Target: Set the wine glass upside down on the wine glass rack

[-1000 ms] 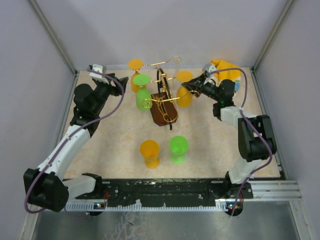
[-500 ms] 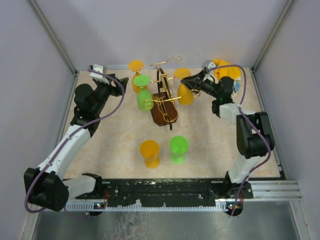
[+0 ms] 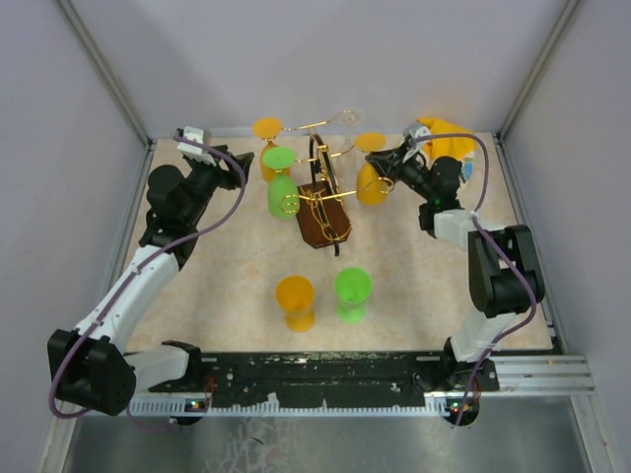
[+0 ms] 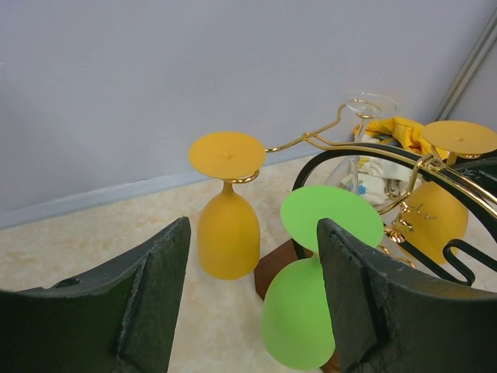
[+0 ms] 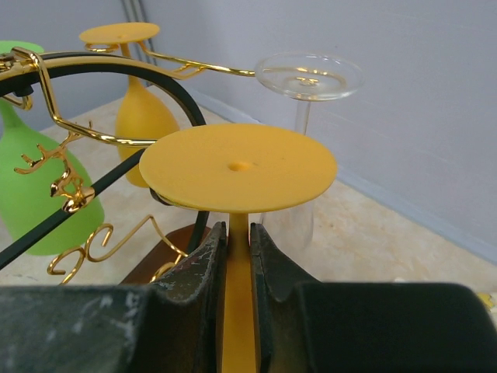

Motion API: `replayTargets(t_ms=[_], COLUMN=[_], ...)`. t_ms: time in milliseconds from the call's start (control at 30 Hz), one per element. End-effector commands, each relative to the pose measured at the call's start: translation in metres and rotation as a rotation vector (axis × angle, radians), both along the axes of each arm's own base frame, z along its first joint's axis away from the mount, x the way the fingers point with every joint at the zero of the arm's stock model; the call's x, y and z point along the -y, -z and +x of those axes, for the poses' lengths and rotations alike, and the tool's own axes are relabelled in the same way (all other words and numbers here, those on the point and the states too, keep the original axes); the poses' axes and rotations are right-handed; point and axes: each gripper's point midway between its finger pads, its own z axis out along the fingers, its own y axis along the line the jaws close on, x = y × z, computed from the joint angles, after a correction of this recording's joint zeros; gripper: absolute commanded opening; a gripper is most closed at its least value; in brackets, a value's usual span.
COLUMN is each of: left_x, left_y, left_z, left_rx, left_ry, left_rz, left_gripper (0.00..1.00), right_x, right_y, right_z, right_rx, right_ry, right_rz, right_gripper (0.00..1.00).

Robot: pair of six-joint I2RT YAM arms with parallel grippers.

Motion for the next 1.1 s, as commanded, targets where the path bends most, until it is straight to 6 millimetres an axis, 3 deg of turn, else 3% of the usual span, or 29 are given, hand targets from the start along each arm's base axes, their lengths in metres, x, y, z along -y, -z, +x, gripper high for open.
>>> replayTargets(t_ms=[0,333,667,1067], left_x=[0.002,0.002,0.001,-0.002], left_y=[-0.003,-0.007,-0.009,-0.013], left_z=[-0.002,-0.009,-0.014,-0.036], left_rx=[0.01,0.011,0.004,-0.156], left_ry=[0.018,0.026,0.03,0.043], left_rz=[-0.021,-0.035,-0.036,0.018], left_gripper=[0.72,0.72,0.72,0.72], right_x=[0.013,0.005,0.011,0.048], right_y=[-0.046,-0.047,-0.039,-0.026], right_z=[-0.013,-0.035,-0.04,-0.058], right_rx=[0.144,0.175,0.156,0.056], right_ry=[0.078,0.015,0.067,0.267], right_rz=[0.001,0.011,-0.021,-0.117], right_gripper=[0.0,0.0,0.3,0.51])
